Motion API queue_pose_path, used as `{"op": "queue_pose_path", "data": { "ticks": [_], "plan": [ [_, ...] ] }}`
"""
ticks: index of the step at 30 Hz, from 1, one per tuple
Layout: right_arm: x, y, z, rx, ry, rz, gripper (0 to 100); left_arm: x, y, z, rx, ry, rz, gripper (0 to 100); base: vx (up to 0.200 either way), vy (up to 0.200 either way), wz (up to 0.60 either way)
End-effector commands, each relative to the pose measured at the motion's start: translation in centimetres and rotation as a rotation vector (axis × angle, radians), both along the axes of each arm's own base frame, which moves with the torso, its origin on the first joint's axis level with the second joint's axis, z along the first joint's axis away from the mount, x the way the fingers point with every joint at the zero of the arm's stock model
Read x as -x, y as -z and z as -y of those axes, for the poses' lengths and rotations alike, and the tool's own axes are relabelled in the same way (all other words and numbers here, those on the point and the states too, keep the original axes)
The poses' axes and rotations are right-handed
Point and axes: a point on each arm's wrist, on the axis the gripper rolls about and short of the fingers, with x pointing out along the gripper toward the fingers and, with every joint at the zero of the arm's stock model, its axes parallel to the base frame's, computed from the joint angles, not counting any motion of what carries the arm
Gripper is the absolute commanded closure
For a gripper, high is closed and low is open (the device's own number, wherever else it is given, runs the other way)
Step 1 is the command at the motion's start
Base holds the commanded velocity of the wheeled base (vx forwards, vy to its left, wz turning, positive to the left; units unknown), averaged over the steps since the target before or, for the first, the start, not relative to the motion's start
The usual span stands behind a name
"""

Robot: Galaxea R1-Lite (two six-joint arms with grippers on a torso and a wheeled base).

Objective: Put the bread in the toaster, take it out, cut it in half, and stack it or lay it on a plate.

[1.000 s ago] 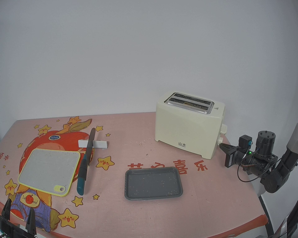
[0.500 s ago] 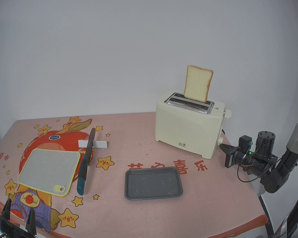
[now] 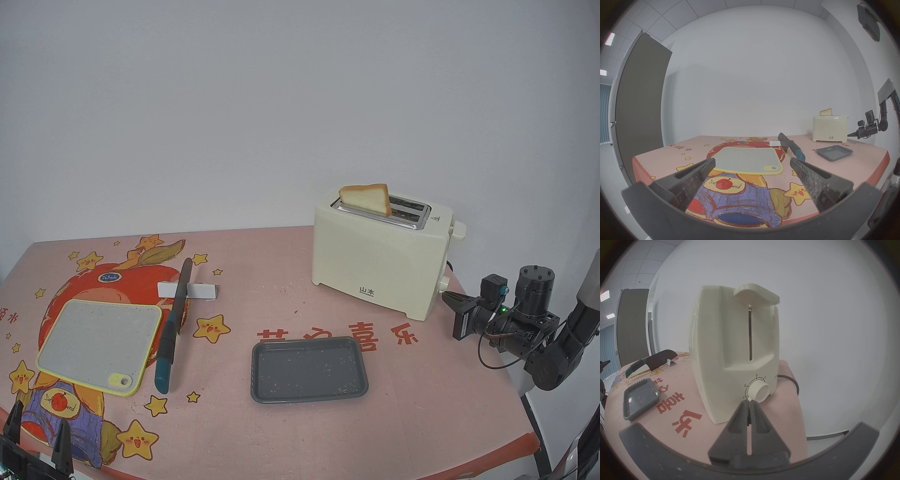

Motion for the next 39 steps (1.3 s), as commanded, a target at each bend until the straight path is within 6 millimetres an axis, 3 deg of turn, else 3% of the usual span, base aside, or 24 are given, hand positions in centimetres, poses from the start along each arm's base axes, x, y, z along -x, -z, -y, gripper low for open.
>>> {"op": "queue_pose_path", "data": {
  "ticks": [1,10,30,39],
  "plan": [
    [0.0,0.0,0.0,0.0,-0.001,0.001,100,0.0,0.5,0.0,0.0,0.0,-0.001,0,0.0,0.0,0.0],
    [0.2,-0.2,0.0,0.0,-0.003,0.006,100,0.0,0.5,0.0,0.0,0.0,-0.001,0,0.0,0.0,0.0],
    [3.0,-8.0,0.2,-0.075,-0.03,0.27,100,0.0,0.5,0.0,0.0,0.0,-0.001,0,0.0,0.0,0.0],
    [3.5,-8.7,0.2,-0.078,-0.039,0.297,100,0.0,0.5,0.0,0.0,0.0,-0.001,0,0.0,0.0,0.0]
  ]
}}
